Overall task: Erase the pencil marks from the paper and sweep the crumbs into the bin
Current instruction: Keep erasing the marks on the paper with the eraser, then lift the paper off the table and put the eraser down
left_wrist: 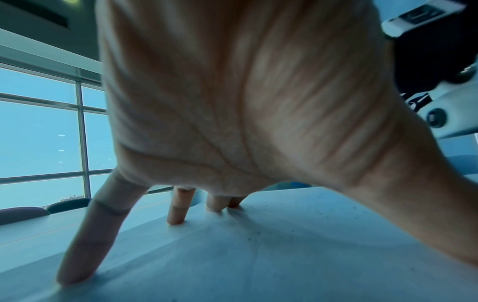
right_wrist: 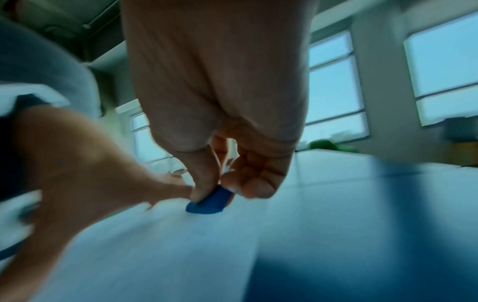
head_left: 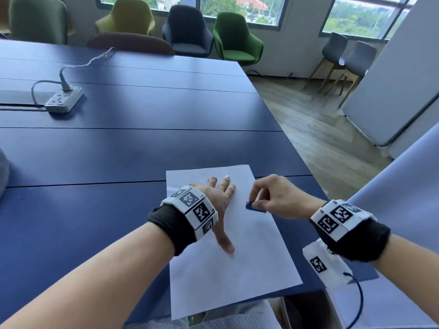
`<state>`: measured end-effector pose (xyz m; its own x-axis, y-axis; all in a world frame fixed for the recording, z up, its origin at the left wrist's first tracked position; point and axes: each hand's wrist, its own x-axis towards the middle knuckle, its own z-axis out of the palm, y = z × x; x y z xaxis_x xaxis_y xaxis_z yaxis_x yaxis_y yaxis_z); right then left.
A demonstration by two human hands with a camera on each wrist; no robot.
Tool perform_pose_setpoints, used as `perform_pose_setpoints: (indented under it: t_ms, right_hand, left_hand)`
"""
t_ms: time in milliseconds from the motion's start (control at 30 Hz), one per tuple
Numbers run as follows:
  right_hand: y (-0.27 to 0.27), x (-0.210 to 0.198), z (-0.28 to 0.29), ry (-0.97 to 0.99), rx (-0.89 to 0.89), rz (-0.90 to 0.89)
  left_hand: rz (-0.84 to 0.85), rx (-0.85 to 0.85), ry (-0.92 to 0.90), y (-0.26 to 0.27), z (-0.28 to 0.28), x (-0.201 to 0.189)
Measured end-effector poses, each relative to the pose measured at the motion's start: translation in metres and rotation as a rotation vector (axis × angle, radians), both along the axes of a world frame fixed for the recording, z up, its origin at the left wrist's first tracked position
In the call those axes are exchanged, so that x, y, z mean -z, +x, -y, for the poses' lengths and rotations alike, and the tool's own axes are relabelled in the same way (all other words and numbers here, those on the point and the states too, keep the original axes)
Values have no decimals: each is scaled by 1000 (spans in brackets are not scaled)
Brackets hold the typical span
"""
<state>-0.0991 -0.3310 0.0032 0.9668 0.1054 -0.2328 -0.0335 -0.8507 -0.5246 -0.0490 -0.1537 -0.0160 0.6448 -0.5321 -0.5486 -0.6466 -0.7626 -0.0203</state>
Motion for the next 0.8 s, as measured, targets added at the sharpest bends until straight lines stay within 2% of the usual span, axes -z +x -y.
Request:
perform_pose_setpoints:
  t_ms: [133,367,433,533,633,800]
  right_hand:
    - [10,-5,36,-31,196,28]
    - [13,5,57,-162,283,-81]
    - [21,1,52,-266,232,-12]
    - [35,-6,33,-241,176,78]
    - [47,-3,9,-208,191,53]
    - [59,0,-13,-104,325,-36]
  left_hand:
    - [-10,-10,-12,-1,0,-3]
    - [-7,-13,-17,-2,0,-1]
    - [-6,-14,-18,-3,0,-3]
    - [-13,-20,-15,-3,1,-5]
    - [-24,-26,-7,-4,2,-4]
    - [-38,-31,-18,-3,1,-5]
